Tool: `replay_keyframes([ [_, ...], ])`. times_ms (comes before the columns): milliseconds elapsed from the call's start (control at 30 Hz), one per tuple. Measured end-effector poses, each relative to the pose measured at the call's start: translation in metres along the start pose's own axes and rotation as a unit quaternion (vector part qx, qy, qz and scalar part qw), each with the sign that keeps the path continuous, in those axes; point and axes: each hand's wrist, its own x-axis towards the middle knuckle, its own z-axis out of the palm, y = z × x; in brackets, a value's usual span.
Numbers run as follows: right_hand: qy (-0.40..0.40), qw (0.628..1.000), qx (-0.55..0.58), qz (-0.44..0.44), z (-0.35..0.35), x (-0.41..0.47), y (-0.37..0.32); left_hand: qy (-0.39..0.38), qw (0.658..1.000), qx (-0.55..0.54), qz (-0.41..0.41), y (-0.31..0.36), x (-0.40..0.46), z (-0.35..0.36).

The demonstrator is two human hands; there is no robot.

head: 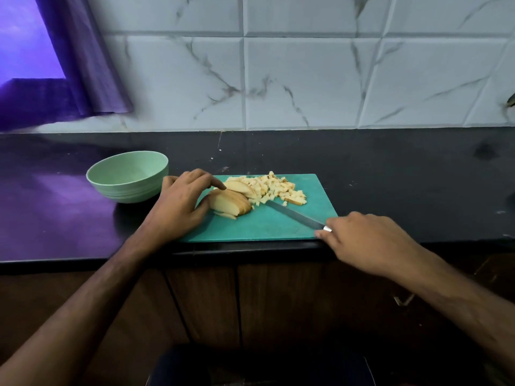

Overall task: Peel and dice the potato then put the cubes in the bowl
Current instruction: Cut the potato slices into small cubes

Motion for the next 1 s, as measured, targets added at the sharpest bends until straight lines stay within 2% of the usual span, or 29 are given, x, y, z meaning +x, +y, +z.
replay_keyframes([
  [100,-0.005,1.000,0.000,0.026,-0.002,0.009,0.013,-0.017,1.000,0.004,0.017,-0.004,-0.010,-0.003],
  [333,-0.018,0.999,0.045,-0.018,0.004,0.003,-0.004,-0.026,0.993,0.097,0.062,-0.001,-0.020,-0.002],
  [600,-0.016,0.999,0.047,-0.010,0.006,0.001,0.003,-0.035,0.995,0.048,0.077,0.015,-0.010,0.007],
  [800,0.030,0.999,-0.008,0.026,0.003,-0.002,0.021,-0.057,0.991,0.017,0.116,0.050,0.006,0.017],
  [933,-0.017,0.999,0.026,-0.011,0.002,-0.008,0.017,-0.062,0.988,0.022,0.136,0.060,0.013,0.023],
  [1000,-0.001,1.000,0.005,0.005,0.003,-0.008,0.018,-0.059,0.989,0.026,0.133,0.059,0.013,0.027],
])
